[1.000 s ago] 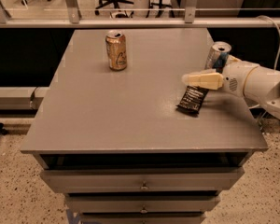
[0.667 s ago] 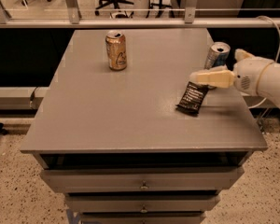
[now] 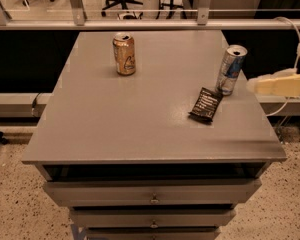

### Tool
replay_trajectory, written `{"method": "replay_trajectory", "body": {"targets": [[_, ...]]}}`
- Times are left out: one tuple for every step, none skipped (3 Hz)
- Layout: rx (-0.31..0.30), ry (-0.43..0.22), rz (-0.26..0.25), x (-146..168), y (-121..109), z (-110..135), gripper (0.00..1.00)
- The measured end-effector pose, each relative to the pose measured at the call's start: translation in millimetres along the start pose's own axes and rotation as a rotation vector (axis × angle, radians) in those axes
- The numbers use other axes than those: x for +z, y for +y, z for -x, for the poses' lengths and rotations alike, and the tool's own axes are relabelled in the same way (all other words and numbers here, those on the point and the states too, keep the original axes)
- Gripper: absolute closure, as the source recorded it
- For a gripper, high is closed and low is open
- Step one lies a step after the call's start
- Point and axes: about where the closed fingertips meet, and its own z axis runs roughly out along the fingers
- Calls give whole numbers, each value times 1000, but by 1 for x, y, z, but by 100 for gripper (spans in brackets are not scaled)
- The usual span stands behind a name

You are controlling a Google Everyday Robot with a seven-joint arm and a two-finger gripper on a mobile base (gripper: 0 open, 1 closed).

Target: Move redbull can near rxbar chocolate

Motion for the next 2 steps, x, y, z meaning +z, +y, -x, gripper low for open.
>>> {"method": "replay_trajectory", "body": {"targets": [[-8,-2,74,-38,0,14,0],[-16,12,158,-39,22,14,0]]}}
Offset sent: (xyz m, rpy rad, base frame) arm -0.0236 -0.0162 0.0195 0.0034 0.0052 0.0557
